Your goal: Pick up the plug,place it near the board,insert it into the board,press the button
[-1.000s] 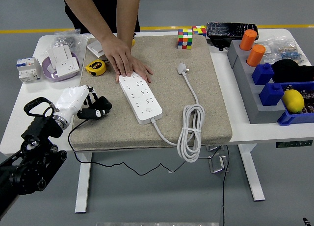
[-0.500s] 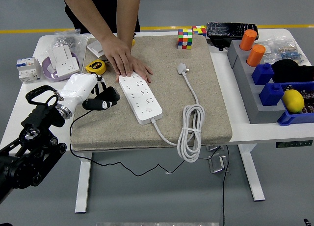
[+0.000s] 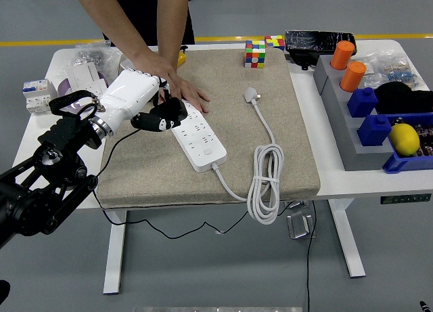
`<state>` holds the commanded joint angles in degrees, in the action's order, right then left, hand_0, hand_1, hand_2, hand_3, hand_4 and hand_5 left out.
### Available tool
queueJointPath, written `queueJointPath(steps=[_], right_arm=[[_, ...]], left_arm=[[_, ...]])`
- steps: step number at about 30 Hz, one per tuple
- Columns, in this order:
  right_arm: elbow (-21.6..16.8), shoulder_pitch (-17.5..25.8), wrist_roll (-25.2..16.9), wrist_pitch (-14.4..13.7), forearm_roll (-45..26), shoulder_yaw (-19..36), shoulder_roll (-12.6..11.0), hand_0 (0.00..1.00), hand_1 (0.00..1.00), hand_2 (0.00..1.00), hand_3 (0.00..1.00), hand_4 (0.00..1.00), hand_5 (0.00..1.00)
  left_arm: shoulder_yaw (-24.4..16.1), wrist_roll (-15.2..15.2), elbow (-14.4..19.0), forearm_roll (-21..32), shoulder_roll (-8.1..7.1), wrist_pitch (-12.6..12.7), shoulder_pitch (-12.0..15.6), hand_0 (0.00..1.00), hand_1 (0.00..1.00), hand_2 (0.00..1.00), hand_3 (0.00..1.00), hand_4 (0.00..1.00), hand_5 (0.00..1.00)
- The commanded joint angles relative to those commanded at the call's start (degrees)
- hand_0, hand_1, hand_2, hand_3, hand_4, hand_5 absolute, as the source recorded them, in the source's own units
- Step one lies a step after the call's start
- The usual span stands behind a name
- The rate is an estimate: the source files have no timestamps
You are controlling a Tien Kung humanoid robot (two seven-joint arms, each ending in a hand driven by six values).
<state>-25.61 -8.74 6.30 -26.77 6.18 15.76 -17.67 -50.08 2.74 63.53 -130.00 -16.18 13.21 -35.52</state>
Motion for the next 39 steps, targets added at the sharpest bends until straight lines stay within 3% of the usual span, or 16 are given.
queueJointPath(steps=[11,19,31,39], right_arm=[[-0.1,-0.2,0.0,0.0,0.1,-0.1,0.0,0.896,0.826,0.785,0.802,0.998,0.998],[-0.1,-0.2,0.0,-0.1,0.1,-0.2,-0.1,0.896,0.827,0.785,0.802,0.998,0.998],[-0.1,-0.3,0.0,-0.1,0.1,0.0,0.0,0.896,0.827,0.785,0.802,0.998,0.998],[-0.1,-0.2,0.0,-0.1,0.1,-0.3,-0.1,0.896,0.827,0.785,0.802,0.998,0.998]], left_arm=[[3.3,1.5,-8.4,0.0,4.22,1.2,-4.4,0.365,0.377,0.324,0.354,0.634,0.191],[3.0,2.1,-14.9,0.0,6.02,1.8,-5.1,0.365,0.379,0.325,0.354,0.625,0.196],[3.9,2.2,-18.4,0.0,7.04,1.6,-4.9,0.369,0.389,0.326,0.353,0.620,0.205],[5.0,2.7,-20.2,0.0,7.70,2.7,-4.9,0.371,0.396,0.327,0.352,0.619,0.207]])
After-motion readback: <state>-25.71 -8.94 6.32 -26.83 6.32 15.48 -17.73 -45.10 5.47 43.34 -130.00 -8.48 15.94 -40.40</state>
